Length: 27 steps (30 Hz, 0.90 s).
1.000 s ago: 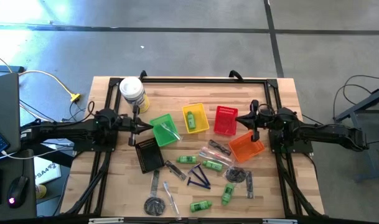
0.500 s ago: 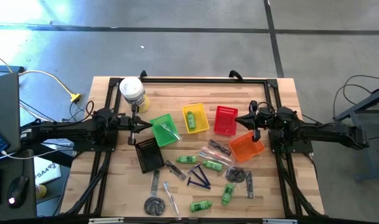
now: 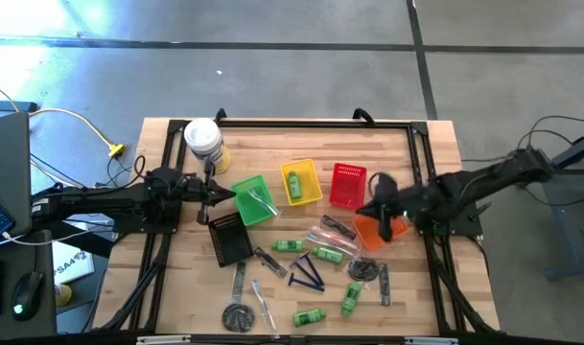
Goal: Pick & Place Travel size toiletries
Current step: Put the blue razor into the black bin
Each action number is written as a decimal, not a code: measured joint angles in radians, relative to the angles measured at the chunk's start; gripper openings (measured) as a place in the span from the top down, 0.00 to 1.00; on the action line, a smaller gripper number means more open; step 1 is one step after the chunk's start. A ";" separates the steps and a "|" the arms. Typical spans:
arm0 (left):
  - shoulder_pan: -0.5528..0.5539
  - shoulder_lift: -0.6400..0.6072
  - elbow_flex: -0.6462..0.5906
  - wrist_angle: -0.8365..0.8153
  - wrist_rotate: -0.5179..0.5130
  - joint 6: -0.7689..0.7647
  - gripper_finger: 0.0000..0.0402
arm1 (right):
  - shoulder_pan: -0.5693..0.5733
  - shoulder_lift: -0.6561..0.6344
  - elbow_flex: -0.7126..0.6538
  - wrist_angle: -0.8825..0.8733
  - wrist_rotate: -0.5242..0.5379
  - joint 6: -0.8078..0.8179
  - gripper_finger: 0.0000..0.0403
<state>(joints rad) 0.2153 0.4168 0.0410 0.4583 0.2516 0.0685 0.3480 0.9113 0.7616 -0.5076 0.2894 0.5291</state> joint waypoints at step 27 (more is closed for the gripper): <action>0.000 0.000 0.000 -0.103 -0.003 0.011 1.00 | 0.508 0.555 0.198 -0.250 -0.218 1.275 0.56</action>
<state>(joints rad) 0.2153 0.4168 0.0414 0.3557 0.2489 0.0792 0.8562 1.4668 0.9596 -0.7580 0.0714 1.8044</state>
